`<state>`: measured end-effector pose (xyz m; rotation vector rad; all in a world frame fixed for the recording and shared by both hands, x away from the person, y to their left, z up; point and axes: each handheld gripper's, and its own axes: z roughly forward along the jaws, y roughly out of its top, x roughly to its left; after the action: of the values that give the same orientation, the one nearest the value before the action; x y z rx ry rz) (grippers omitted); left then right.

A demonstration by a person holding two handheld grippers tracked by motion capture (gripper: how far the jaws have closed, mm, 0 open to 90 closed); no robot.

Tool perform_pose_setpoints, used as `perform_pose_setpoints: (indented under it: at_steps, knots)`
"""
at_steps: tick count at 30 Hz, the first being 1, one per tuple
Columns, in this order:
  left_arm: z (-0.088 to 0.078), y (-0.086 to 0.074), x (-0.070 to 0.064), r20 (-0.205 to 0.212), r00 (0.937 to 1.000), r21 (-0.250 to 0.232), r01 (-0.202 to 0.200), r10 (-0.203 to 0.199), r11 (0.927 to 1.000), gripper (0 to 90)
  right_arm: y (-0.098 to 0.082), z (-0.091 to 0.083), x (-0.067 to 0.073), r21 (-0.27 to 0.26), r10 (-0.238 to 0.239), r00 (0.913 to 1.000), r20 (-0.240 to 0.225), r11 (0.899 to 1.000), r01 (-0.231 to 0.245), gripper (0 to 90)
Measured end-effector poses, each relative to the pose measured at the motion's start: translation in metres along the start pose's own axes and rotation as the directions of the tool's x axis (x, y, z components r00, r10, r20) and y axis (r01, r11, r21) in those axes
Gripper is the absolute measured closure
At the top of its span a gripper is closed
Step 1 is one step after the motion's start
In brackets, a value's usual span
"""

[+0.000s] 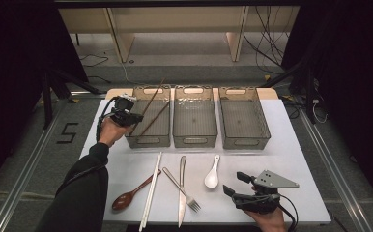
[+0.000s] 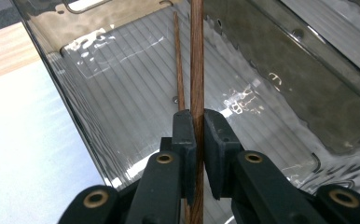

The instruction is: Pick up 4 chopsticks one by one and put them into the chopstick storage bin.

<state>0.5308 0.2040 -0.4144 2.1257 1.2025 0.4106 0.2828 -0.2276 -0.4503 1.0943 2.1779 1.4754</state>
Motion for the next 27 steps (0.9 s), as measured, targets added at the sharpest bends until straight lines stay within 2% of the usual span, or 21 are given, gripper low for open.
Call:
perform_pose_setpoints:
  at_steps: [7, 11, 13, 18, 21, 24, 27]
  knots:
    - [0.002, -0.002, -0.002, 0.004, 1.0000, 0.032, 0.004, -0.004, 0.9995, 81.8, 0.000, 0.000, 0.000, 0.000, 0.000, 1.0000, 0.000, 1.000, 0.000, 30.1]
    - [-0.003, -0.001, -0.005, -0.006, 1.0000, 0.034, 0.005, -0.005, 0.9994, 74.3, 0.000, 0.000, 0.000, 0.000, 0.001, 1.0000, -0.001, 1.000, -0.001, 30.2]
    - [-0.006, -0.001, -0.005, -0.001, 0.9996, 0.037, 0.027, -0.027, 0.9990, 72.7, 0.000, 0.000, 0.000, 0.000, 0.000, 1.0000, 0.000, 1.000, 0.000, 30.1]
    - [-0.017, -0.002, -0.010, 0.027, 0.9982, 0.052, 0.052, -0.053, 0.9973, 59.6, 0.000, 0.000, 0.000, 0.000, 0.001, 1.0000, 0.001, 1.000, -0.001, 30.1]
    - [-0.027, -0.004, -0.014, 0.041, 0.9962, 0.039, 0.075, -0.077, 0.9964, 51.9, 0.000, 0.000, 0.000, -0.001, 0.001, 1.0000, 0.001, 1.000, -0.001, 30.1]
    - [-0.039, -0.010, -0.020, 0.068, 0.9914, 0.022, 0.111, -0.112, 0.9936, 45.8, 0.000, 0.000, 0.000, 0.000, 0.002, 1.0000, 0.002, 1.000, -0.002, 30.1]
    - [-0.050, -0.018, -0.028, 0.092, 0.9883, 0.013, 0.121, -0.122, 0.9926, 40.0, 0.000, 0.000, 0.000, -0.002, 0.003, 1.0000, 0.002, 1.000, -0.003, 30.1]
